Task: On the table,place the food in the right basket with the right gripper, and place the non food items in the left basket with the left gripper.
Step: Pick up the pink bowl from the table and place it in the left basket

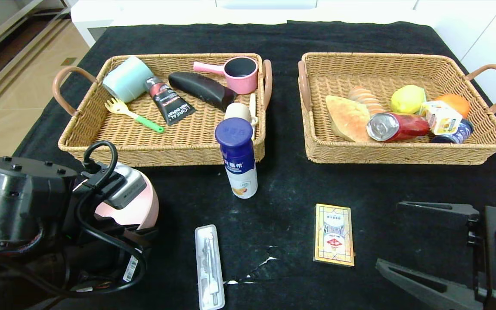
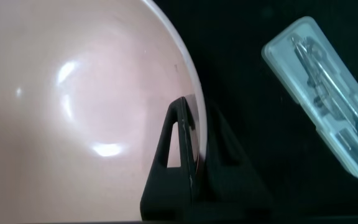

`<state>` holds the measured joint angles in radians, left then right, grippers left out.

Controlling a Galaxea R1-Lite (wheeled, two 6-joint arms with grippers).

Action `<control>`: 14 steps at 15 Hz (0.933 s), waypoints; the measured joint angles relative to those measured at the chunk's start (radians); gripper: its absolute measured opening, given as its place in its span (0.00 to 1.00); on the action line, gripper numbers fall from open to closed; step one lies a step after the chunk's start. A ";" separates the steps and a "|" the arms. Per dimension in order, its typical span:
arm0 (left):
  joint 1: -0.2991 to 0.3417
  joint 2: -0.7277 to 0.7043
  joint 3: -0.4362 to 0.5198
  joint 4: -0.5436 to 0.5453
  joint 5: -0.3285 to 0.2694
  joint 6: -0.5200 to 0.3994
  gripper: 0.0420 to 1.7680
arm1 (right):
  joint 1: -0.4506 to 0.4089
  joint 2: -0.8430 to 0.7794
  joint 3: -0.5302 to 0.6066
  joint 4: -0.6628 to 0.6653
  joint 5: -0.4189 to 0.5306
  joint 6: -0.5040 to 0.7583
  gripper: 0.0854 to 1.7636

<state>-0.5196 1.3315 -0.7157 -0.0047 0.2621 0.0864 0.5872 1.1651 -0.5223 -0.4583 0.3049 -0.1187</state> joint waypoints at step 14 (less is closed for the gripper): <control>-0.025 -0.023 0.001 0.020 0.012 0.000 0.09 | 0.001 0.010 0.002 0.000 0.002 0.000 0.97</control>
<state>-0.5445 1.3085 -0.7143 0.0153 0.2740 0.0860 0.5883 1.1747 -0.5200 -0.4587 0.3072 -0.1183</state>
